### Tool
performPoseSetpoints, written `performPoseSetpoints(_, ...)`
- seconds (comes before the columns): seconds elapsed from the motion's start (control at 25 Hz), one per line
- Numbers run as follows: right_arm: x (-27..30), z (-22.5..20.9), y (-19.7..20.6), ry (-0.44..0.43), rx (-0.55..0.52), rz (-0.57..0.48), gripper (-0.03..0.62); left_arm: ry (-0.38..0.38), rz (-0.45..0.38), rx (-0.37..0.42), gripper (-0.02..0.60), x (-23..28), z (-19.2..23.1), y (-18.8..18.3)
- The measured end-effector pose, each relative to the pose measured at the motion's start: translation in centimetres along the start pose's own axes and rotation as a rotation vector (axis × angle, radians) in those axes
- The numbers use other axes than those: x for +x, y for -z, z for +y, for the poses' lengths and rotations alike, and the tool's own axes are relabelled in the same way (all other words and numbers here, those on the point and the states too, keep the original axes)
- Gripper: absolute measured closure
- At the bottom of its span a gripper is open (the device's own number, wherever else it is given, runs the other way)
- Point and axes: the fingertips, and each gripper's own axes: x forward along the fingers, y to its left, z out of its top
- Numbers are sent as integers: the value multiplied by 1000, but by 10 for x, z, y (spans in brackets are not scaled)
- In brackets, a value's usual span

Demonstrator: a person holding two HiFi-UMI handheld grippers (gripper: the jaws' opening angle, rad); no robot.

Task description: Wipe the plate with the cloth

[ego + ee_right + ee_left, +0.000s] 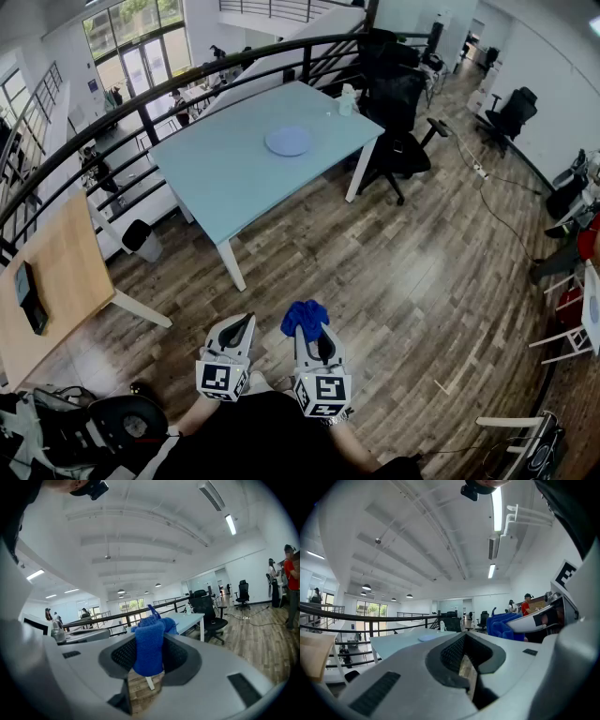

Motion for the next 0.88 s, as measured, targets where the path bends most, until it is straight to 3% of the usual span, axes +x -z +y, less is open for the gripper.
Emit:
performPoseSetpoints(0.48,-10,-22,-6,-39,0,-9,474,-35,-5,16,580,7,-24,-7)
performPoseSetpoints(0.88,-30,-71,-3,-4,-11,8,474,-41,-18,-8,580,20,-70,1)
